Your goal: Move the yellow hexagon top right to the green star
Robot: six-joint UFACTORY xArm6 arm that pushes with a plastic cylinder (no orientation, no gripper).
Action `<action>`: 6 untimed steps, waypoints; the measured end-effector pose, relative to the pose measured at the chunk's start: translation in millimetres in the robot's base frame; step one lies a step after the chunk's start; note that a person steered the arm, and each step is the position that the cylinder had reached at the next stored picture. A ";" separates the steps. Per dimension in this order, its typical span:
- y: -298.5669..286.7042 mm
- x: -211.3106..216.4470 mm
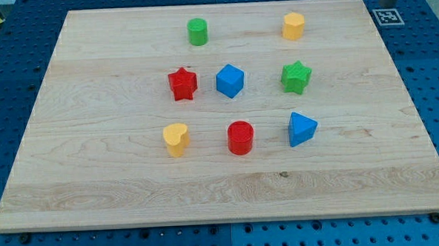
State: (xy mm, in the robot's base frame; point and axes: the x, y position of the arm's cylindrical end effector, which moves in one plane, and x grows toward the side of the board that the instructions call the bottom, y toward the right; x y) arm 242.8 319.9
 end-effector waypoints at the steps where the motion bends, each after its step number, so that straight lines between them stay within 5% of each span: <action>1: -101.6 5.7; 3: -165.8 -9.1; 6: -190.8 59.0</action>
